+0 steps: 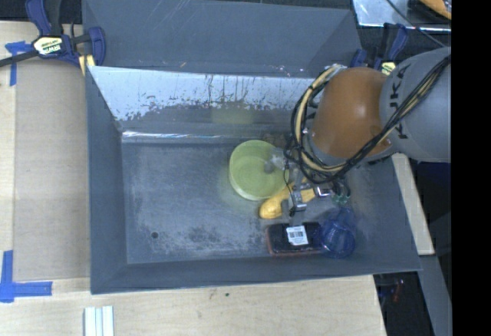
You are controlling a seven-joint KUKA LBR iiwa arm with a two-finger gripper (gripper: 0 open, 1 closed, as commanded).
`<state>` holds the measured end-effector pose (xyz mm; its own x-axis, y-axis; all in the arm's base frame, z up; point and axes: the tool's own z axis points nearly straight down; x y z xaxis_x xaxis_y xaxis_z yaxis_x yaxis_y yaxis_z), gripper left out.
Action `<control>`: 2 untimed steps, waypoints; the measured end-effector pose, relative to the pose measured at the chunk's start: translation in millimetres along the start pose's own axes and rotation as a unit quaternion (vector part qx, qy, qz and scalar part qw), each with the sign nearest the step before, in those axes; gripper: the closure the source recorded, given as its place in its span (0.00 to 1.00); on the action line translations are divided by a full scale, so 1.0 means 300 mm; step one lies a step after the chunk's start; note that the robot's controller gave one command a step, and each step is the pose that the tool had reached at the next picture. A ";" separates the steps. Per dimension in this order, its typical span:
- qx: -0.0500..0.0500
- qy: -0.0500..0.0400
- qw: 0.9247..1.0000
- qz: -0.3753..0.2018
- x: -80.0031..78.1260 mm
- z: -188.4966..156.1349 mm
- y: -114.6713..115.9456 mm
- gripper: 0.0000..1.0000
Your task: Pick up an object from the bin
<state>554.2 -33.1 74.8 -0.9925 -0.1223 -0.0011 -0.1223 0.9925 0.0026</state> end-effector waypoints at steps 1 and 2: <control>-0.002 -0.008 0.994 0.112 0.046 -0.001 0.012 0.00; -0.001 -0.009 0.999 0.052 0.059 -0.007 0.062 1.00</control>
Offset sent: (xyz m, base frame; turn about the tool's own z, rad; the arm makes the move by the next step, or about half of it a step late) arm -0.0258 0.0139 -0.0048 0.1076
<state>534.3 -16.9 77.0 -0.9997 -0.0185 -0.0183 -0.0186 0.9998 0.0061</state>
